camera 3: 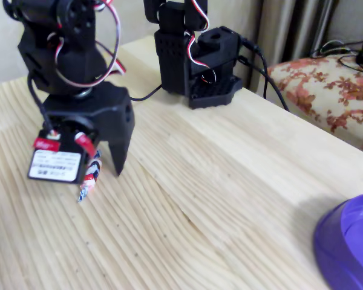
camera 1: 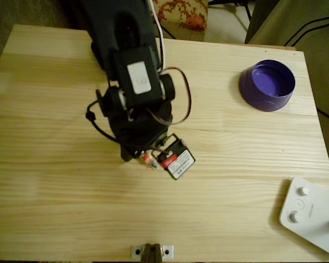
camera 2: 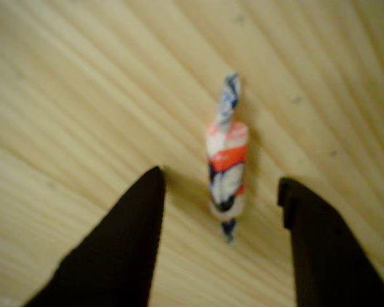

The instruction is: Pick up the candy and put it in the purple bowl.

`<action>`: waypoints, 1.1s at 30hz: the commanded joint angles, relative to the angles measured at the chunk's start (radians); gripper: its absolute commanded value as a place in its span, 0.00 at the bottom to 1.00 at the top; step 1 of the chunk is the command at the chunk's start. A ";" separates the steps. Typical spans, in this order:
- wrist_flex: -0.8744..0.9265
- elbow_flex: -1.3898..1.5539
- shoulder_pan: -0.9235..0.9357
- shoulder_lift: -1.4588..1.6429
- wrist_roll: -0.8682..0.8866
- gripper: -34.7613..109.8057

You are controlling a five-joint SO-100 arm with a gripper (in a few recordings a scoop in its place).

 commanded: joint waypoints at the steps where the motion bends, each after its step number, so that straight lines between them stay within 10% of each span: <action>1: -0.009 -0.078 0.009 -0.002 -0.021 0.51; 33: -0.020 -0.086 0.005 0.029 -0.006 0.27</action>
